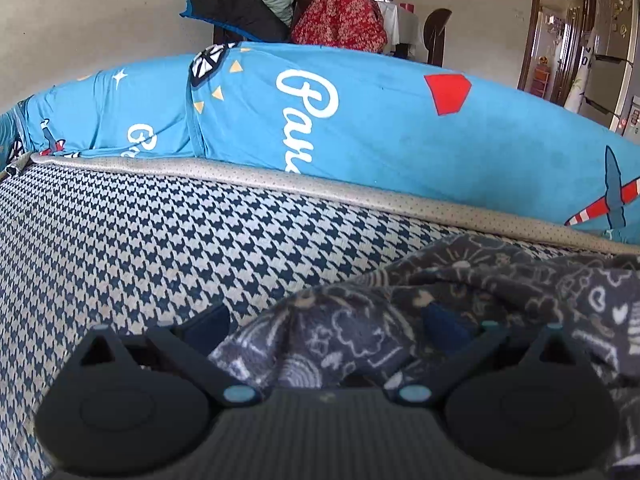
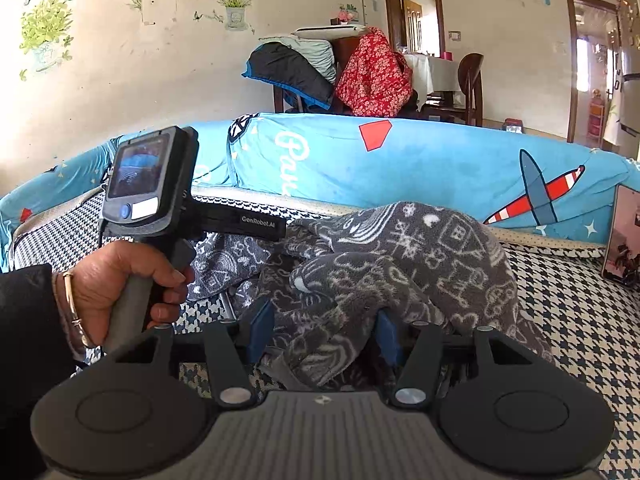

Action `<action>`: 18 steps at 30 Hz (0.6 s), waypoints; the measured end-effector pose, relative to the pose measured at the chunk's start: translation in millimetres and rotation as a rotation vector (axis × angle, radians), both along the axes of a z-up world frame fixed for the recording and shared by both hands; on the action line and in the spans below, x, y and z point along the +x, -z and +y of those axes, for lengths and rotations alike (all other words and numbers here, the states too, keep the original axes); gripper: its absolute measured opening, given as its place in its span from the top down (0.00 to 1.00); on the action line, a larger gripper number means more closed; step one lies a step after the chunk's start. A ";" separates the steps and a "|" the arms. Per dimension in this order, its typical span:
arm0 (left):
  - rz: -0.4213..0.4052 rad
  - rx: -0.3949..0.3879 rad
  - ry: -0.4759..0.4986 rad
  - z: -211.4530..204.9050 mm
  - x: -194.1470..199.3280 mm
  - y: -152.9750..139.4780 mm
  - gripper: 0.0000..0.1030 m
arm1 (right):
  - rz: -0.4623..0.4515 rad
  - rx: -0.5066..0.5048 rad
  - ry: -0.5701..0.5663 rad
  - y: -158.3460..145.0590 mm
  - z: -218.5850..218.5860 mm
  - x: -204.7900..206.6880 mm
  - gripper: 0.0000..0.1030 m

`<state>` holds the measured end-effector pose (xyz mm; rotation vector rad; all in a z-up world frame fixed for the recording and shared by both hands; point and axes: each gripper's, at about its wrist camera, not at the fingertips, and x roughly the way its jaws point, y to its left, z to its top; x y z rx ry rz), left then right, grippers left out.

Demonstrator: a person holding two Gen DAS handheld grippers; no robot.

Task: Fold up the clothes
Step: 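Carry the held fleece edge over the garment toward the left gripper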

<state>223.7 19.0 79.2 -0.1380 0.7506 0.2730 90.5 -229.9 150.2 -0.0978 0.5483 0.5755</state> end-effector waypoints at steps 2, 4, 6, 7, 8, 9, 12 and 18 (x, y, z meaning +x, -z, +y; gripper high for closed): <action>0.024 0.021 0.005 -2.2 0.7 4.3 0.00 | -0.017 0.010 0.001 -5.1 -6.0 -3.0 0.47; 0.042 0.034 0.011 -3.7 1.0 8.0 0.00 | -0.043 0.035 0.018 -12.2 -16.0 -4.9 0.41; 0.054 0.023 0.015 -3.3 0.7 10.5 0.00 | -0.065 0.058 0.045 -18.4 -27.1 -5.4 0.31; 0.059 0.016 0.017 -3.0 0.5 11.8 0.00 | -0.070 0.062 0.066 -20.0 -32.8 -4.2 0.29; 0.064 0.011 0.016 -2.9 0.5 13.9 0.00 | -0.075 0.067 0.087 -21.6 -38.5 -3.1 0.26; 0.069 0.006 0.012 -2.3 0.7 15.4 0.00 | -0.082 0.053 0.115 -21.5 -43.0 -1.0 0.24; 0.075 -0.010 0.001 0.0 0.9 17.6 0.00 | -0.052 -0.033 0.186 -9.5 -50.6 12.8 0.19; 0.077 -0.025 0.000 3.6 0.3 17.3 0.00 | 0.025 -0.185 0.238 24.7 -59.3 32.5 0.14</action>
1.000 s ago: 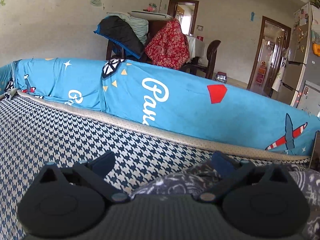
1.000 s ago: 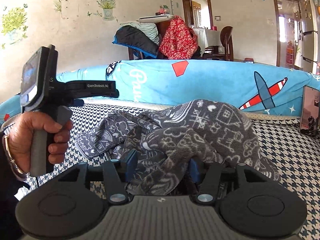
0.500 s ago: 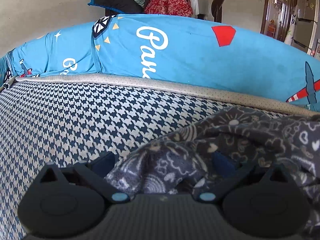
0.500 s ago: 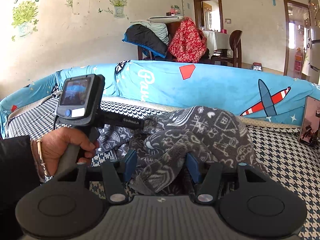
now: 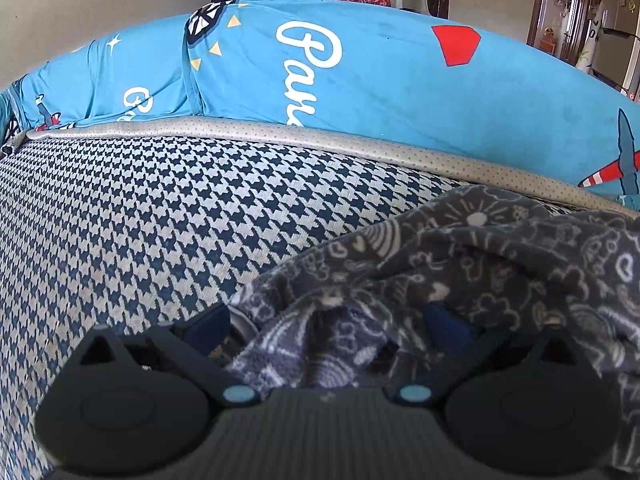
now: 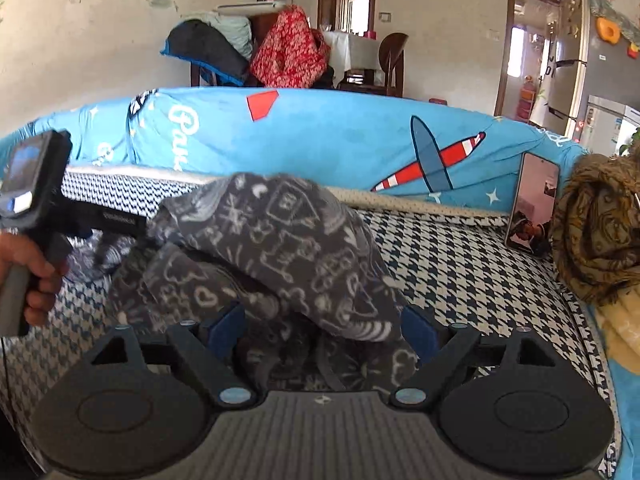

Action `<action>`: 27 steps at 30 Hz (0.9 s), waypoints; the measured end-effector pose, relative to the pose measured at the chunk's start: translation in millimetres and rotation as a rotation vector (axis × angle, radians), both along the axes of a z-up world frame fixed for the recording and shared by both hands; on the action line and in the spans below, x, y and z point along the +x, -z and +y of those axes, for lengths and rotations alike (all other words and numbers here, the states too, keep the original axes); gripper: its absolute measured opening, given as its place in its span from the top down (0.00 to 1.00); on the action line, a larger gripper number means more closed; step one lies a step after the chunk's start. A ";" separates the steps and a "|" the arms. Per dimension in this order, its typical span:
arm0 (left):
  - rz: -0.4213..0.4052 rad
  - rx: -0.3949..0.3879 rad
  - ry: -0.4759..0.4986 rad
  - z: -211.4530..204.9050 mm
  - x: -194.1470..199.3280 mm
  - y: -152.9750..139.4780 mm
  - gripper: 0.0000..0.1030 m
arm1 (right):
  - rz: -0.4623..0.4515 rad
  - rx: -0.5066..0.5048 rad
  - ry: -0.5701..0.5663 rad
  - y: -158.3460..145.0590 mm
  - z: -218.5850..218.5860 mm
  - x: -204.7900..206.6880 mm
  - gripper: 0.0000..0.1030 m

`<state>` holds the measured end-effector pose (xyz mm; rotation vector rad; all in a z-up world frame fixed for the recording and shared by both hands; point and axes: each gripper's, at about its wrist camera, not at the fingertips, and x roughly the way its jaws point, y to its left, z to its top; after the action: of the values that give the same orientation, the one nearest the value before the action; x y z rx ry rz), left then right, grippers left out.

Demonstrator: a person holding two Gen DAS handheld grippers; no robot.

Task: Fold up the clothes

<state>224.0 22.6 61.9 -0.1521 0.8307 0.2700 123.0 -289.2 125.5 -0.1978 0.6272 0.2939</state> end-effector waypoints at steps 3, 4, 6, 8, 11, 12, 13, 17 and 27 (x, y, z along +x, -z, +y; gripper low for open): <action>0.001 -0.005 0.000 2.0 -0.7 -0.2 0.00 | 0.023 -0.073 0.010 16.9 -3.0 5.4 0.12; 0.002 -0.006 0.000 2.7 -1.0 -0.2 0.00 | 0.035 -0.084 0.015 21.9 -4.7 8.1 0.12; 0.003 -0.009 0.001 4.0 -1.6 0.1 0.00 | 0.064 -0.088 0.037 32.5 -8.2 16.5 0.10; 0.003 -0.011 0.002 4.6 -2.4 0.8 0.00 | 0.104 -0.087 0.073 43.8 -11.2 27.9 0.10; 0.004 -0.007 0.008 4.6 -2.8 2.2 0.00 | 0.135 -0.057 0.112 55.5 -14.5 43.4 0.10; 0.005 -0.006 0.009 4.5 -2.9 2.6 0.00 | 0.139 -0.037 0.122 57.2 -14.9 47.5 0.10; 0.006 -0.005 0.011 4.3 -3.1 2.9 0.00 | 0.144 -0.016 0.131 58.6 -15.2 51.1 0.11; 0.012 0.000 0.019 3.8 -3.1 3.9 0.00 | 0.154 0.067 0.176 60.8 -16.3 64.2 0.45; -0.003 0.031 0.038 3.9 -9.0 -1.1 0.00 | 0.075 0.334 0.257 29.0 -15.1 82.6 0.87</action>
<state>215.0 26.5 63.0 -0.1081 0.8254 0.2470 205.6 -304.3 96.5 0.2144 0.6602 0.1547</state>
